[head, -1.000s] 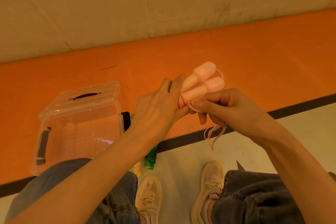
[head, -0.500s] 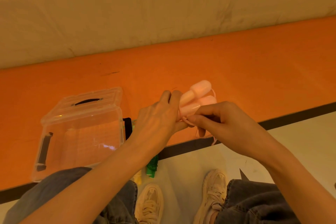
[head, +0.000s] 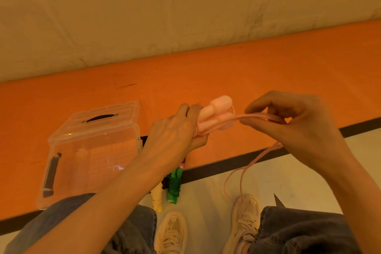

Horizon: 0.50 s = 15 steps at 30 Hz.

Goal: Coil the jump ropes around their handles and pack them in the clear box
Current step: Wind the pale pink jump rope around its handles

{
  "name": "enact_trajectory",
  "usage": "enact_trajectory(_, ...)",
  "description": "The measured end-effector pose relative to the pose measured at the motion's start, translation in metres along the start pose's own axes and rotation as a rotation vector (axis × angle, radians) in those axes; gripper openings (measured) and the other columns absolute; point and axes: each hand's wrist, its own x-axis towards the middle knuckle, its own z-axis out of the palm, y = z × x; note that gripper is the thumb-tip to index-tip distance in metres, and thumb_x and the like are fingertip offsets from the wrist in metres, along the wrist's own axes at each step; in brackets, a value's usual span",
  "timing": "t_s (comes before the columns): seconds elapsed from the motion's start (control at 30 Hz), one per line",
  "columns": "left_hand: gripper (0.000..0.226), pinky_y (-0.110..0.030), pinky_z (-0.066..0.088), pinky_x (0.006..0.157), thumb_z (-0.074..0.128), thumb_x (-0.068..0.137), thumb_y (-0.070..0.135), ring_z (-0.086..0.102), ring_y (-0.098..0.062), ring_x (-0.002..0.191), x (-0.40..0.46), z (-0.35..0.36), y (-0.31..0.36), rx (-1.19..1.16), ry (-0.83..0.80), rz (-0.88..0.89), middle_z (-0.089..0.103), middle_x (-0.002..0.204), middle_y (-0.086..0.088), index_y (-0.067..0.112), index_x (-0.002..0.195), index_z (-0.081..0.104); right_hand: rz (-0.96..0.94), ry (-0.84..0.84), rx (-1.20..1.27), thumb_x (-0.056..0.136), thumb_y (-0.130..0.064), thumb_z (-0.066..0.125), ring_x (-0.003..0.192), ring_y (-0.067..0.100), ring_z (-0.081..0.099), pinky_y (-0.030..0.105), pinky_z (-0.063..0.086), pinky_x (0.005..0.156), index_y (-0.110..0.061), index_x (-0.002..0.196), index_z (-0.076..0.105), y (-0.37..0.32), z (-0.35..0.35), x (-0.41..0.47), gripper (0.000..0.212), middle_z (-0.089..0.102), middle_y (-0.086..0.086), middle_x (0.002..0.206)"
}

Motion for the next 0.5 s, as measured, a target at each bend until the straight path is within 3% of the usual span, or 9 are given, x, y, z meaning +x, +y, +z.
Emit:
enact_trajectory(0.1, 0.064, -0.023, 0.032, 0.037, 0.034, 0.080, 0.055, 0.057, -0.018, 0.047, -0.003, 0.003, 0.006, -0.031, -0.032, 0.075, 0.063, 0.090, 0.000, 0.014, 0.121, 0.061, -0.053, 0.089, -0.004, 0.077, -0.035, 0.073, 0.063, 0.011, 0.058, 0.018, 0.043, 0.056, -0.017, 0.088, 0.073, 0.002, 0.007, 0.005, 0.021, 0.067, -0.013, 0.078)
enact_trajectory(0.17, 0.065, -0.024, 0.027, 0.040, 0.035, 0.082, 0.055, 0.063, -0.022, 0.057, -0.005, 0.002, 0.011, -0.045, -0.047, 0.131, 0.062, 0.096, -0.001, 0.015, 0.129, 0.056, -0.032, 0.119, 0.014, 0.078, -0.024, 0.074, 0.068, 0.002, 0.060, 0.011, 0.042, 0.060, -0.014, 0.086, 0.074, 0.004, 0.011, 0.009, 0.013, 0.068, -0.014, 0.081)
enact_trajectory(0.27, 0.066, -0.030, 0.033, 0.055, 0.041, 0.091, 0.056, 0.062, -0.023, 0.089, -0.006, -0.001, 0.015, -0.072, -0.143, 0.198, 0.052, 0.119, 0.003, 0.022, 0.147, 0.030, 0.003, 0.116, 0.025, 0.078, -0.018, 0.075, 0.065, -0.004, 0.058, 0.007, 0.039, 0.059, -0.014, 0.085, 0.074, 0.008, 0.017, 0.012, 0.008, 0.067, -0.018, 0.079)
enact_trajectory(0.4, 0.078, -0.029, 0.038, 0.046, 0.033, 0.084, 0.060, 0.061, -0.017, 0.072, -0.007, -0.007, 0.013, -0.141, -0.118, 0.289, 0.059, 0.105, 0.004, 0.017, 0.149, 0.028, 0.070, 0.112, 0.017, 0.077, -0.023, 0.076, 0.058, -0.003, 0.055, 0.007, 0.036, 0.055, -0.018, 0.083, 0.074, 0.016, 0.019, 0.017, 0.008, 0.064, -0.021, 0.072)
enact_trajectory(0.5, 0.091, -0.030, 0.043, 0.048, 0.037, 0.086, 0.060, 0.052, -0.013, 0.065, -0.011, -0.009, 0.015, -0.191, -0.154, 0.309, 0.059, 0.108, 0.004, 0.017, 0.152, -0.009, 0.113, 0.091, 0.008, 0.076, -0.027, 0.077, 0.056, 0.001, 0.052, 0.010, 0.036, 0.054, -0.021, 0.080, 0.074, 0.022, 0.020, 0.020, 0.008, 0.067, -0.019, 0.072)
